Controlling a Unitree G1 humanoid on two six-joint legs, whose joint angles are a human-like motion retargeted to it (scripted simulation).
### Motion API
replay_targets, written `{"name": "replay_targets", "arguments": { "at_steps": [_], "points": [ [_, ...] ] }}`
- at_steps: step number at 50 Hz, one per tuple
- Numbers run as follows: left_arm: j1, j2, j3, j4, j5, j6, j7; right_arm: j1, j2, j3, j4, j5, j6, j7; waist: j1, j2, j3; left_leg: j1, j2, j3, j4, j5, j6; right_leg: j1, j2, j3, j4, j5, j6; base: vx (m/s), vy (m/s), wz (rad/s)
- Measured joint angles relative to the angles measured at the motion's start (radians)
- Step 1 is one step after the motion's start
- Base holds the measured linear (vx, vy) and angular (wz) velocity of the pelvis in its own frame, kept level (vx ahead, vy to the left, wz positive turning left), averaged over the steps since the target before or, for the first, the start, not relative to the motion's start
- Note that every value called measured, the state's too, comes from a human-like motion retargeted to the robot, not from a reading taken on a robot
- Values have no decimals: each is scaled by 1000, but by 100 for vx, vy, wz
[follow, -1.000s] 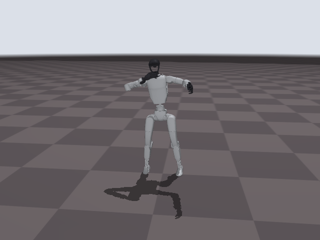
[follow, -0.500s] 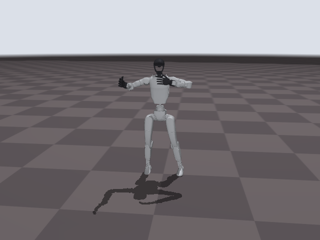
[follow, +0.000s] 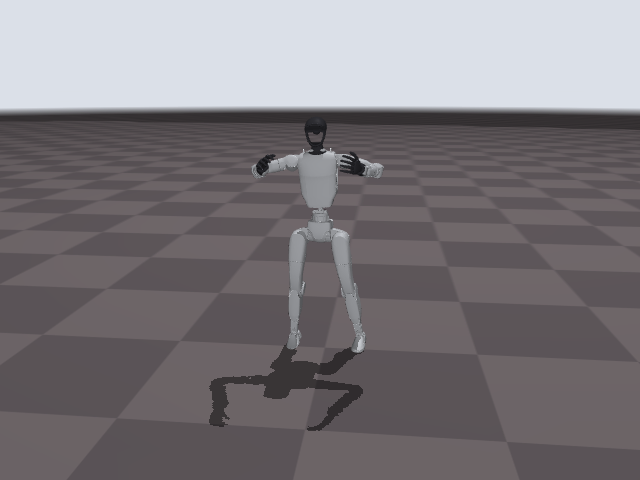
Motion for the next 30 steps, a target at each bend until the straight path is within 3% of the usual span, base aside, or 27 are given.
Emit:
{"name": "replay_targets", "arguments": {
  "at_steps": [3,5,7,10,11,12,13,14,15,17,18,20,23,25,27,30],
  "points": [
    [-158,19,-173,-348,-11,-46,-140,96,88,-108,213,376,-53,3,11,-14,0,-4,8,-1,2,-4,-15,-3,9,-1,1,3,0,0,0,0],
    [-285,9,-295,-523,4,-32,-247,140,145,-184,307,718,-96,98,15,-18,-1,-9,14,-4,6,-8,-26,-5,15,-2,2,6,0,0,0,0],
    [-364,1,-359,-604,39,-8,-304,161,167,-238,362,868,-116,90,17,-17,-2,-12,18,-6,10,-10,-35,-4,19,-4,0,8,0,0,0,0],
    [-385,48,-362,-535,156,-27,-260,205,142,-299,341,879,-152,62,26,-19,-1,-14,20,-8,15,-11,-39,-1,20,-6,-5,11,0,0,0,0],
    [-365,74,-337,-441,211,-45,-256,239,138,-332,256,1005,-148,260,23,-19,0,-19,19,-13,18,-10,-39,-2,20,-10,-3,10,0,0,0,0],
    [-341,93,-310,-344,252,-56,-228,271,128,-357,181,1050,-156,338,22,-18,1,-21,17,-16,19,-9,-38,-3,19,-13,-2,9,0,0,0,0],
    [-308,97,-277,-237,268,-54,-154,298,104,-364,127,931,-188,176,24,-16,3,-20,14,-16,17,-7,-35,-2,15,-13,-2,9,0,0,0,0],
    [-275,97,-243,-119,285,-46,-111,315,89,-367,46,901,-197,148,23,-13,3,-21,13,-16,18,-6,-33,-1,13,-14,-4,9,0,0,0,0],
    [-242,96,-207,6,303,-34,-83,328,80,-368,-49,914,-196,186,20,-9,1,-22,12,-16,21,-6,-31,-1,12,-14,-5,9,0,0,0,0],
    [-196,80,-138,291,386,15,-68,301,14,-357,-188,793,-108,384,8,3,-1,-28,6,-17,28,-6,-20,-2,6,-13,-5,7,0,0,0,0],
    [-185,60,-110,435,408,38,-8,273,26,-319,-298,885,-143,342,0,9,-1,-29,4,-17,29,-5,-18,-2,4,-13,-6,7,0,0,0,0],
    [-177,22,-56,717,442,99,77,168,-2,-241,-467,775,-152,308,-18,20,-1,-31,-4,-16,30,-2,-7,-4,-5,-10,-7,5,0,0,0,0],
    [-199,-46,62,1032,335,161,248,-72,-66,-124,-680,119,-116,131,-34,27,9,-30,-19,-9,20,11,15,-12,-21,-1,-6,3,0,0,0,0],
    [-200,-67,144,1119,259,161,350,-216,-102,-72,-796,-274,-63,44,-34,27,13,-28,-21,-3,15,17,23,-17,-24,5,-6,3,0,0,0,0],
    [-167,-66,187,1086,227,136,360,-269,-117,-20,-849,-391,-48,33,-30,30,16,-27,-14,3,14,18,19,-18,-15,10,-7,6,0,-1,-3,-7],
    [-67,-69,215,882,145,103,266,-236,-148,40,-776,-381,-35,66,-18,35,21,-25,-7,5,8,23,23,-22,-8,12,-6,9,0,-2,-6,-6]
  ]
}}
